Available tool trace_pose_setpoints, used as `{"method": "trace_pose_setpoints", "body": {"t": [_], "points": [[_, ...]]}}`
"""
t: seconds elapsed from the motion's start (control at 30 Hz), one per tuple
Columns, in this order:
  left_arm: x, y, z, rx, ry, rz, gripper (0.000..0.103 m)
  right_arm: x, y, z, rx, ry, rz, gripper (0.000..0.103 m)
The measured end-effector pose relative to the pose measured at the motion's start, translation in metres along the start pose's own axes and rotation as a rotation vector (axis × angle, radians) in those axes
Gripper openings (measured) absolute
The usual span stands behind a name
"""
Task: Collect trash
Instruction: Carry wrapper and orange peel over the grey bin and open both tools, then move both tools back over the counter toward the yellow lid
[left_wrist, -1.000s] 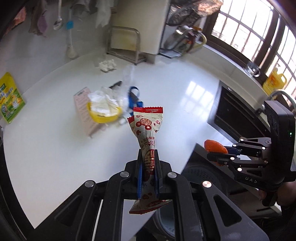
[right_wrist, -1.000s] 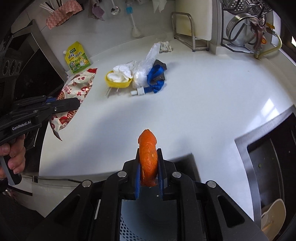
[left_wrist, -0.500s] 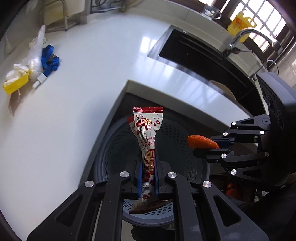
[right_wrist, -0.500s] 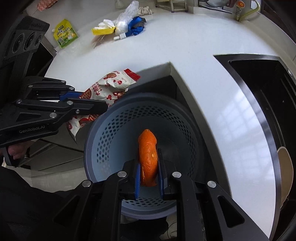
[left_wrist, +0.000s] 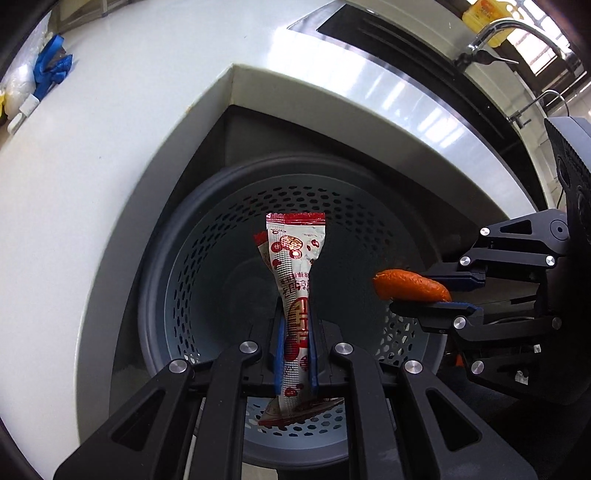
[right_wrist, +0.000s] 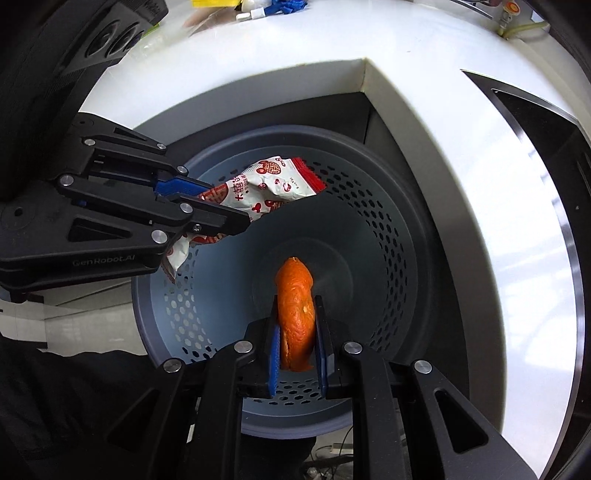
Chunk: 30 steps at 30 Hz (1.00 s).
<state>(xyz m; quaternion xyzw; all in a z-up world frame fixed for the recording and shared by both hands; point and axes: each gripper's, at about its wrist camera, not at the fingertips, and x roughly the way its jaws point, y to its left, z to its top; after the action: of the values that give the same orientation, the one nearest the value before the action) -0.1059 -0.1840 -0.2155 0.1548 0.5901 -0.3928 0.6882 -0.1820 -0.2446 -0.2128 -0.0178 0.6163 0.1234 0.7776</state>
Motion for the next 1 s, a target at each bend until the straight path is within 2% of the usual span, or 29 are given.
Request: {"method": "trace_pose_setpoints", "body": {"t": [0.3,0.8,0.87,0.9,0.93,1.0], "points": [[0.016,-0.003,0.006,-0.003,0.024,0.013,0.01,0.014,0.013,0.005,-0.025,0.024,-0.005,0.015],[0.01,0.006,-0.003,0.005,0.006,0.01,0.013,0.016,0.01,0.003,-0.023,0.027,-0.008,0.018],[0.007,0.006,-0.003,0.005,-0.003,0.014,0.02,0.016,0.01,0.003,-0.018,0.029,-0.009,0.024],[0.005,0.006,-0.004,0.005,-0.008,0.016,0.022,0.016,0.009,0.002,-0.016,0.029,-0.012,0.03],[0.003,0.006,-0.004,0.005,-0.012,0.011,0.027,0.014,0.009,0.002,-0.015,0.027,-0.015,0.04],[0.0,0.006,-0.005,0.006,-0.024,0.014,0.039,0.012,0.009,0.001,-0.013,0.021,-0.022,0.051]]}}
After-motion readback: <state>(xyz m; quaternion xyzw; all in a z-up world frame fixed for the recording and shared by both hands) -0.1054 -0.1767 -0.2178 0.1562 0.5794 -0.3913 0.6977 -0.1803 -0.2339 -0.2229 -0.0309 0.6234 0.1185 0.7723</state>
